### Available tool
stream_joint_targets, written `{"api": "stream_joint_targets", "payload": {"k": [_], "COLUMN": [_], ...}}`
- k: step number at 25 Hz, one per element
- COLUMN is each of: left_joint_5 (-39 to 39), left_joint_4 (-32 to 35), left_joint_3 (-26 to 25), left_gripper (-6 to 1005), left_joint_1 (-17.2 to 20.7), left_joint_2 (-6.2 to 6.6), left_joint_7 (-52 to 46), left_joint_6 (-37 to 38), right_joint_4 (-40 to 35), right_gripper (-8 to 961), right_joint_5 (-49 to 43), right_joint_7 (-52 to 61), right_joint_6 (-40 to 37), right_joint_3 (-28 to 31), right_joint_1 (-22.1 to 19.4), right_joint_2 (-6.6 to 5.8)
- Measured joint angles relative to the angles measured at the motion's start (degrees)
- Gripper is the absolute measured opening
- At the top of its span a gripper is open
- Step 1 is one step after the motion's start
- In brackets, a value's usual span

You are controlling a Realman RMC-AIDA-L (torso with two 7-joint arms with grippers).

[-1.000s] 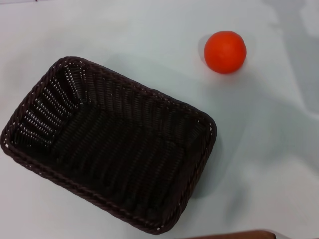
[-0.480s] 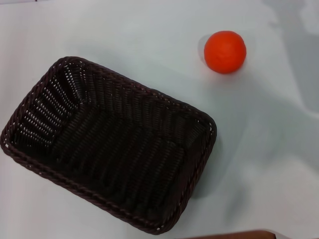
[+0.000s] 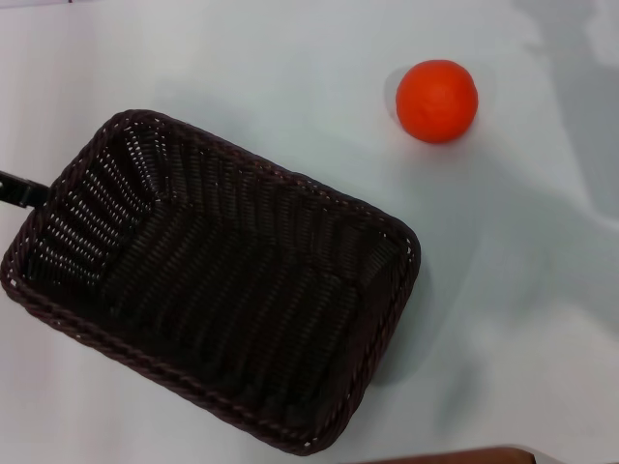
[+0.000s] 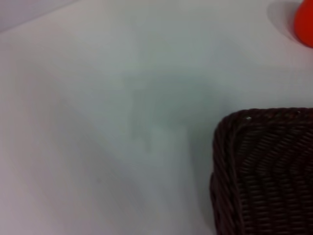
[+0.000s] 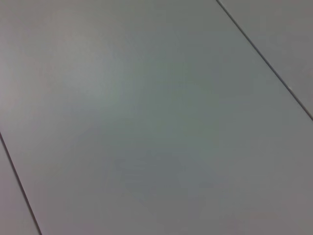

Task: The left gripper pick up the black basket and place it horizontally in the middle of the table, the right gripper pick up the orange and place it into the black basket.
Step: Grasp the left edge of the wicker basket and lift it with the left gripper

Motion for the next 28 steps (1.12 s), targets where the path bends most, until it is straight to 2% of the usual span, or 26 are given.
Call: {"api": "stream_joint_targets", "payload": {"k": [8,13,20,28], "left_joint_5": [0.71,1.41,3.72,5.71], "left_joint_4": [1.11,1.93,5.27,7.8], "left_joint_3": [0.28,0.53,2.83,5.4], "left_gripper": [859,859,859,858], "left_joint_1": [-0.26,-0.17,-0.46,-0.76], "left_joint_2": [-1.42,-2.78,-4.2,-5.15], "left_joint_7": [-1.15,-1.01,-1.01,-1.01], "left_joint_6": [-0.14,1.31,4.12,6.98], "right_joint_4": [-0.69,-0.79,-0.8,-0.8], "right_gripper": [939,939,939,938], "right_joint_5": [-0.11,-0.17,-0.18,-0.18], "right_joint_7": [1.96,2.22,2.46,3.65], "right_joint_6": [-0.02,-0.05,-0.11,0.01], "right_joint_3": [-0.08,-0.34,-0.33,-0.39], "right_joint_1": [0.01,0.22,0.23,-0.23], "right_joint_2": [0.04,0.04,0.04,0.04]}}
